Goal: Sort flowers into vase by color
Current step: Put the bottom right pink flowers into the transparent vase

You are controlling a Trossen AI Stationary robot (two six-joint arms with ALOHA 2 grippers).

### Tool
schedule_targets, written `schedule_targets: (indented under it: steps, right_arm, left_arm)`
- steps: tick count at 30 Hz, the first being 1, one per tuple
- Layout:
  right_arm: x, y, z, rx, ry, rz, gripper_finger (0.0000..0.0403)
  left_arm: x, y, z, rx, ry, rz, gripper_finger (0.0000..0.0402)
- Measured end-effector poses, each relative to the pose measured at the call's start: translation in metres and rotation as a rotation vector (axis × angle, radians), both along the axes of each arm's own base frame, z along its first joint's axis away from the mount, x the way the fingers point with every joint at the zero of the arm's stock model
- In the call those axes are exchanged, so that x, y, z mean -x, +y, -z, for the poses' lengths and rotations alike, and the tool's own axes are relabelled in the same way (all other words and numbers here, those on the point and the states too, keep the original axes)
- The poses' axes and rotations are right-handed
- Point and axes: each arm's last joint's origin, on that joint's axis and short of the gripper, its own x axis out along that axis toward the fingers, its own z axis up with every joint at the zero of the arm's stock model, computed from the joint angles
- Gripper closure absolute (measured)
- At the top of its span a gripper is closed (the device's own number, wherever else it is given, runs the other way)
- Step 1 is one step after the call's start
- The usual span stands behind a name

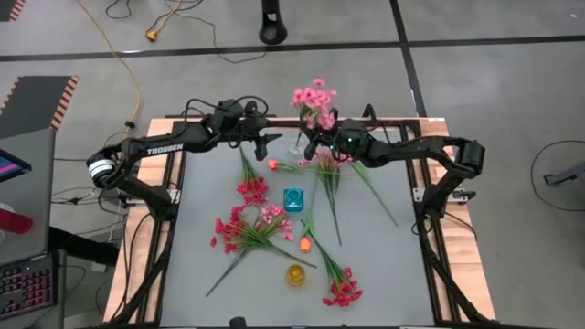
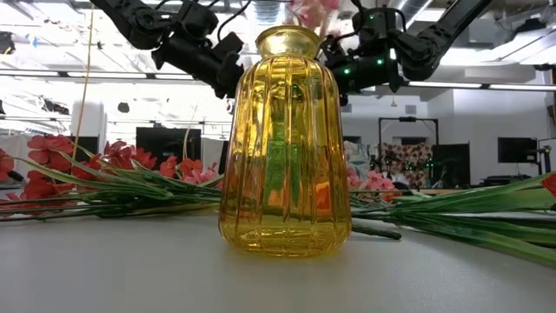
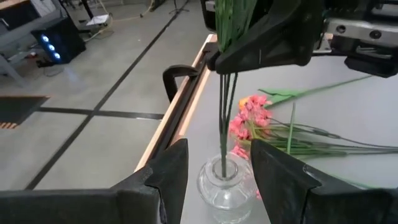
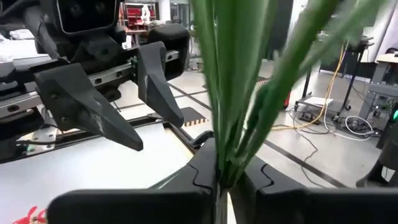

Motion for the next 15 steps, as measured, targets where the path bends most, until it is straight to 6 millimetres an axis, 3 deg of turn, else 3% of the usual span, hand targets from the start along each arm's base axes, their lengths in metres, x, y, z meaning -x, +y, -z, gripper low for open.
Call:
schedule_targets:
  steps: [7, 15]
  right_arm:
    - [0.001, -0.002, 0.003, -0.041, 0.006, 0.011, 0.0309]
    - [0.013, -0.009, 0.003, -0.136, 0.096, 0.049, 0.0216]
  left_arm:
    - [0.000, 0.000, 0.001, 0.017, 0.010, -0.003, 0.0239]
    - [0.001, -0.001, 0.004, 0.030, 0.029, -0.004, 0.0239]
